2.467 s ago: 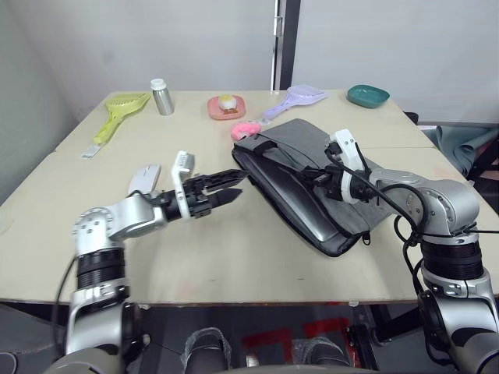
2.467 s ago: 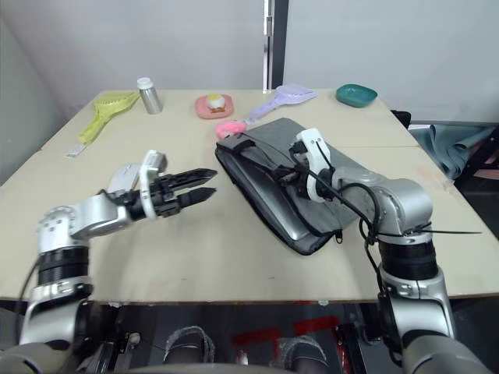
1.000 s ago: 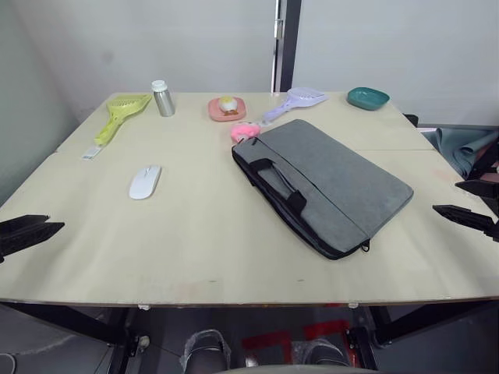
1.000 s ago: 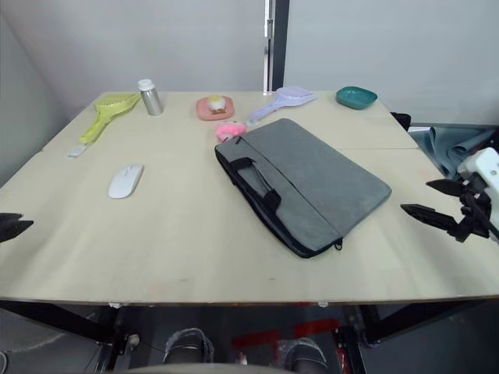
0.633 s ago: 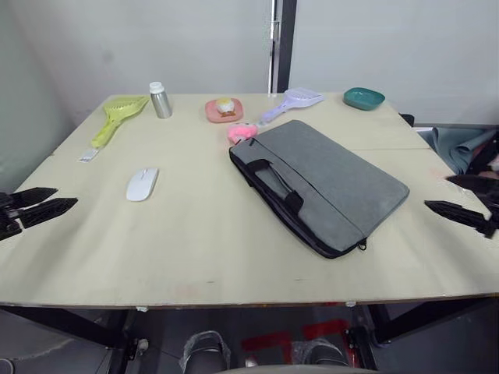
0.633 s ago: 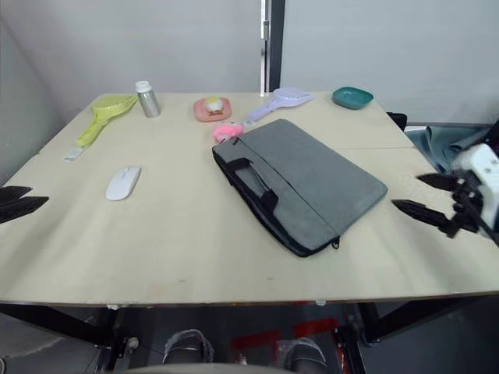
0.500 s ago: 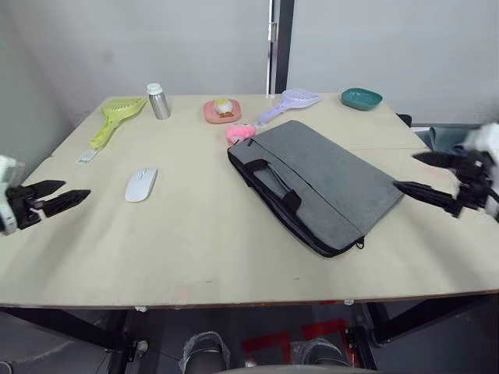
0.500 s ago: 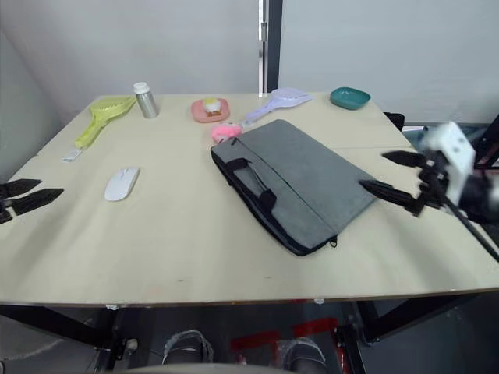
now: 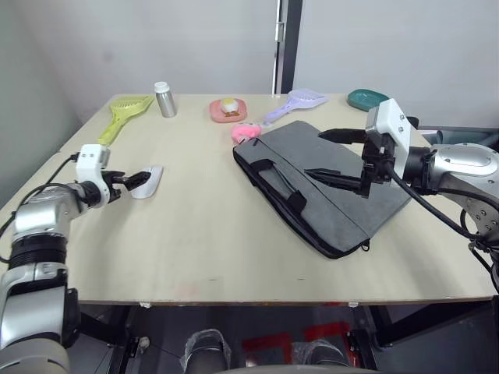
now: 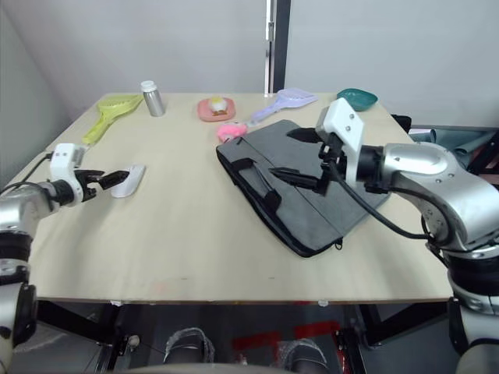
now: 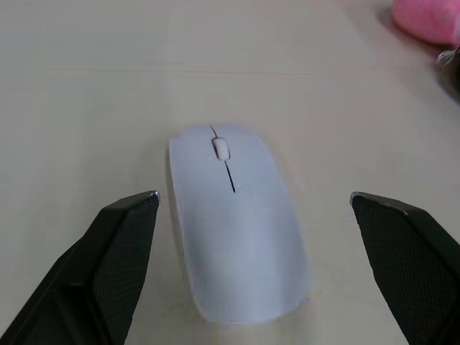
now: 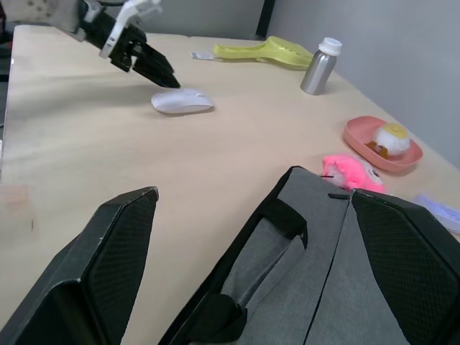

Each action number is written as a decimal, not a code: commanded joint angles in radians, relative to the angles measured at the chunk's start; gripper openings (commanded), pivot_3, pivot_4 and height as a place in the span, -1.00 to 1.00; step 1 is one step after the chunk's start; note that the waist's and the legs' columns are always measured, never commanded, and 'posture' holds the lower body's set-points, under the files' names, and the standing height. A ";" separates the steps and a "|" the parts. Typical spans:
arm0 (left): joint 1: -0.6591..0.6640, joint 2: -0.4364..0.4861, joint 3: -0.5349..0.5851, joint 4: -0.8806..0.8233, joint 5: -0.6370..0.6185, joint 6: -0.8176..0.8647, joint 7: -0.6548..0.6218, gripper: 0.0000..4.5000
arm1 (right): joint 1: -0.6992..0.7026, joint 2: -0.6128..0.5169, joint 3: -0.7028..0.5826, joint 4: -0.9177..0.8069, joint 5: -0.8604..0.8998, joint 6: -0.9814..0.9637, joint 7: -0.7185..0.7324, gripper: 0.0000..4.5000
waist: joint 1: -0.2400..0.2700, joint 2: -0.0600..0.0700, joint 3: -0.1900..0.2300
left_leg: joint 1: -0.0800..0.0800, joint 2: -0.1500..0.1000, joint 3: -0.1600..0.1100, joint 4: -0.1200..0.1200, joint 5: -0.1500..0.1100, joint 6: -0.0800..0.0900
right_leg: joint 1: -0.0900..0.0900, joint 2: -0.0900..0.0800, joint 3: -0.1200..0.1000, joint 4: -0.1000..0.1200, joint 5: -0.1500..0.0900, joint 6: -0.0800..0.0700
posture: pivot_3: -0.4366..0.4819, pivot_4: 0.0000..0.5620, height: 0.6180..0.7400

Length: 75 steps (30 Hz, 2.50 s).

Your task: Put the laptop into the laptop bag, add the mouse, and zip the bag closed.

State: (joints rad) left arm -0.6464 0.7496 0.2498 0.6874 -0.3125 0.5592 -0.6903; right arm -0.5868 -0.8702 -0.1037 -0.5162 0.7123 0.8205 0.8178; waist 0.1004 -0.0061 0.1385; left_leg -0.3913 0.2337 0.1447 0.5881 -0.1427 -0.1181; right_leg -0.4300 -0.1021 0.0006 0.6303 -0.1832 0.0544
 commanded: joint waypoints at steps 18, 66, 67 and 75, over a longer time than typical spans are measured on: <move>-0.274 -0.105 -0.094 0.487 0.195 -0.301 0.068 1.00 | 0.037 -0.063 -0.080 -0.125 0.064 0.037 -0.057 0.99 | 0.009 0.000 0.000 | 0.000 0.000 -0.002 0.000 0.000 -0.001 | 0.001 0.000 -0.001 0.000 0.000 0.000 | -0.05 -0.47 1.00; 0.108 0.061 -0.263 -0.415 -0.010 -0.391 -0.833 0.27 | -0.100 0.428 0.531 0.271 -0.412 0.321 -0.592 0.76 | -0.008 0.002 0.001 | -0.004 0.001 -0.001 -0.012 0.005 -0.014 | -0.008 0.002 -0.002 0.000 -0.003 -0.001 | -0.05 -0.47 1.00; 0.107 0.059 -0.264 -0.413 -0.011 -0.393 -0.832 0.27 | -0.100 0.431 0.530 0.266 -0.421 0.319 -0.586 0.64 | -0.008 0.002 0.001 | -0.004 0.001 -0.001 -0.012 0.005 -0.014 | -0.008 0.002 -0.002 0.000 -0.003 -0.001 | -0.05 -0.47 1.00; 0.092 0.037 -0.258 -0.396 -0.019 -0.400 -0.827 0.27 | -0.076 0.426 0.502 0.179 -0.443 0.352 -0.535 -0.57 | -0.007 0.002 0.001 | -0.004 0.001 -0.001 -0.011 0.005 -0.014 | -0.008 0.002 -0.002 0.000 -0.003 -0.001 | -0.05 -0.47 1.00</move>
State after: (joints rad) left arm -0.5357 0.7849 -0.0189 0.2911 -0.3195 0.1750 -1.5153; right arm -0.6651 -0.4444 0.4240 -0.2982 0.2695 1.1529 0.2711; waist 0.0933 -0.0044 0.1398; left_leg -0.3955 0.2343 0.1434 0.5768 -0.1375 -0.1324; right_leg -0.4380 -0.1000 -0.0013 0.6297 -0.1864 0.0533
